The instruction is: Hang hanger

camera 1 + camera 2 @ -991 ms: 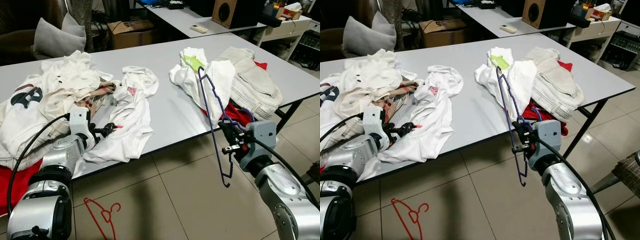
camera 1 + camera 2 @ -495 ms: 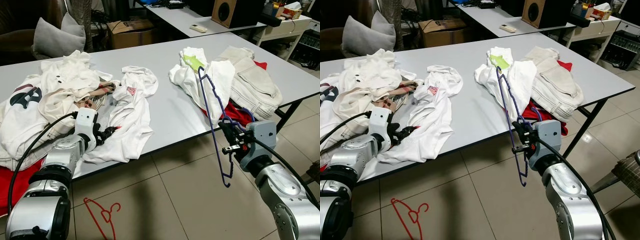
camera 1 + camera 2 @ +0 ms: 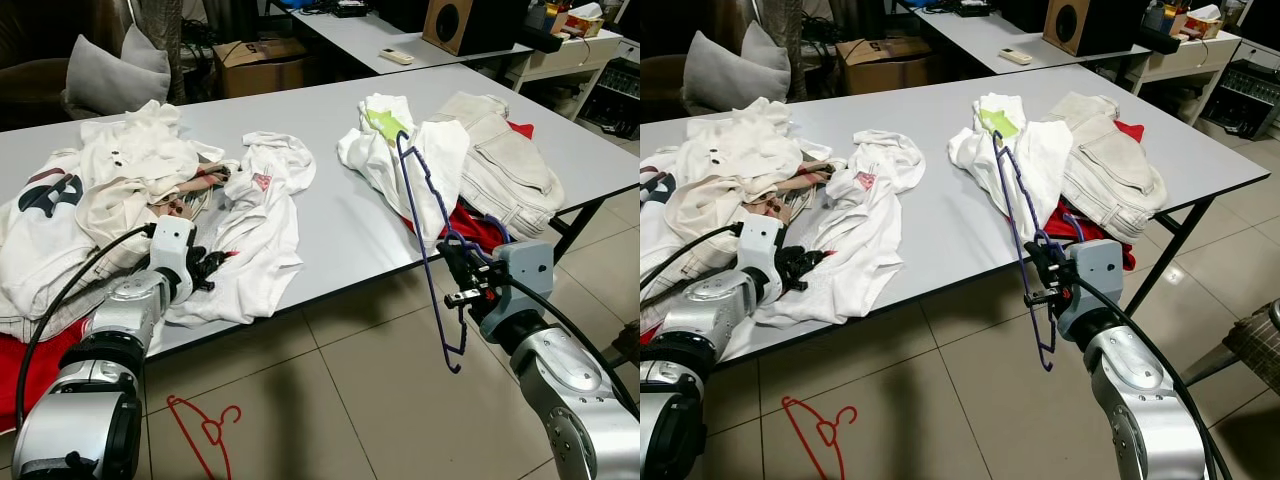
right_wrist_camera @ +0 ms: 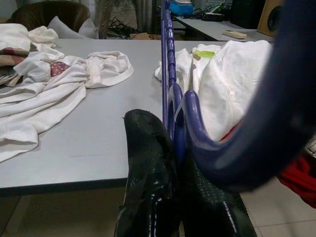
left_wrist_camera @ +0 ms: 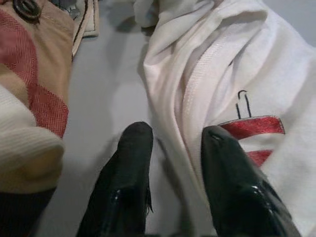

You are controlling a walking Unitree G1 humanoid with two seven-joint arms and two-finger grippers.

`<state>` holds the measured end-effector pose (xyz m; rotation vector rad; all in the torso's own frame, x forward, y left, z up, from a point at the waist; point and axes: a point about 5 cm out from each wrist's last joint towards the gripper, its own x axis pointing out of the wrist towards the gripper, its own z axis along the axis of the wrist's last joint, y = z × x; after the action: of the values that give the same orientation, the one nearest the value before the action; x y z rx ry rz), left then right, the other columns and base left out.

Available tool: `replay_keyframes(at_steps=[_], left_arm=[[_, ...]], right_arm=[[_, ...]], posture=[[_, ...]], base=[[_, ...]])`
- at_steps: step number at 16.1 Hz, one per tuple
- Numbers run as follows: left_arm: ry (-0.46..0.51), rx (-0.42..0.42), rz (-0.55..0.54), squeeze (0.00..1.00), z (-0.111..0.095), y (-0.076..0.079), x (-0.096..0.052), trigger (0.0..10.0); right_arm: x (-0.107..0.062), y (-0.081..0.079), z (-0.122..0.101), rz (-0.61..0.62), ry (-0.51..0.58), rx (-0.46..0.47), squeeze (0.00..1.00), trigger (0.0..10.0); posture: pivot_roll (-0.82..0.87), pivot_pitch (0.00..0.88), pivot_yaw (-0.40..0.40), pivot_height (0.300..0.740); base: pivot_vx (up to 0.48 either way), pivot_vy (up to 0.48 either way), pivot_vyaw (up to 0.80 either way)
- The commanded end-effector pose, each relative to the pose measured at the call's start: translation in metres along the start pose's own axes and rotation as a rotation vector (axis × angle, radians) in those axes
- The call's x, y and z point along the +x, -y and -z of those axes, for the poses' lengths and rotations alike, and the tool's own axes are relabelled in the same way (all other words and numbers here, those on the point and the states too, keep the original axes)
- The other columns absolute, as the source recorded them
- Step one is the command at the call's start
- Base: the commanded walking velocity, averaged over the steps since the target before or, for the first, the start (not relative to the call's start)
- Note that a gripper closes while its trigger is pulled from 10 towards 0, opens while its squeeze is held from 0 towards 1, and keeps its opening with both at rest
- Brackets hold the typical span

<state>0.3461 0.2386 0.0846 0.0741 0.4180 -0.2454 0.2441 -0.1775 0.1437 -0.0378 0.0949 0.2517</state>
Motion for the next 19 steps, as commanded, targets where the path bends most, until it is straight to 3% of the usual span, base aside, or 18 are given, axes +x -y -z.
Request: replay_keyframes(at_steps=[1,4,9,11,12,13,14,15,16,17,18,19], left_arm=[[0.016,0.023,0.01,0.0,-0.006,0.001,0.001,0.0],[0.157,0.114,0.0,0.0,-0.044,-0.005,0.0,0.0],[0.46,0.316,0.001,0.0,-0.16,-0.017,-0.019,0.0],[0.451,0.384,0.045,0.0,-0.176,-0.014,-0.022,0.0],[0.401,0.439,0.089,0.0,-0.174,-0.011,-0.021,0.0],[0.292,0.472,0.126,0.0,-0.155,-0.011,-0.016,0.0],[0.263,0.448,0.118,0.0,-0.142,-0.012,-0.013,0.0],[0.224,0.425,0.114,0.0,-0.127,-0.013,-0.009,7.4],[0.18,0.39,0.134,0.0,-0.109,-0.012,-0.007,10.0],[0.165,0.383,0.145,0.0,-0.103,-0.012,-0.006,10.0],[0.111,0.373,0.183,1.0,-0.083,-0.011,-0.006,10.0],[0.05,0.309,0.229,1.0,-0.059,-0.01,-0.006,10.0]], right_arm=[[0.0,0.001,-0.001,0.001,0.008,-0.013,0.0,10.0],[0.001,0.002,-0.001,0.011,0.016,-0.003,0.0,10.0],[0.007,0.003,-0.004,0.032,0.052,0.018,0.0,10.0],[0.008,0.003,-0.004,0.035,0.058,0.02,0.0,10.0],[0.008,0.003,-0.004,0.039,0.065,0.021,0.0,10.0],[0.007,0.003,-0.004,0.045,0.069,0.026,0.0,10.0],[0.006,0.003,-0.003,0.049,0.068,0.029,0.0,10.0],[0.005,0.003,-0.002,0.051,0.063,0.034,0.0,10.0],[0.004,0.003,-0.001,0.049,0.058,0.037,0.0,10.0],[0.003,0.003,0.0,0.048,0.057,0.037,0.0,10.0],[0.003,0.002,0.001,0.042,0.049,0.04,0.0,10.0],[0.003,0.0,0.003,0.023,0.03,0.042,0.0,10.0]], posture=[[-0.21,0.0,-0.001,0.74],[-0.2,0.0,0.003,0.74],[-0.18,0.0,0.021,0.74],[-0.18,0.0,0.028,0.74],[-0.18,0.0,0.038,0.74],[-0.19,0.0,0.047,0.74],[-0.19,0.0,0.049,0.74],[-0.19,0.0,0.048,0.74],[-0.19,0.0,0.047,0.74],[-0.19,0.0,0.045,0.74],[-0.19,0.0,0.04,0.74],[-0.19,0.0,0.034,0.74]], base=[[0.0,0.0,0.0],[0.0,0.0,0.0],[0.0,0.0,0.0],[0.0,0.0,0.0],[0.0,0.0,0.0],[0.0,0.0,0.0],[0.0,0.0,0.0],[0.0,0.0,0.0],[0.0,0.0,0.0],[0.0,0.0,0.0],[0.0,0.0,0.0],[0.0,0.0,0.0]])
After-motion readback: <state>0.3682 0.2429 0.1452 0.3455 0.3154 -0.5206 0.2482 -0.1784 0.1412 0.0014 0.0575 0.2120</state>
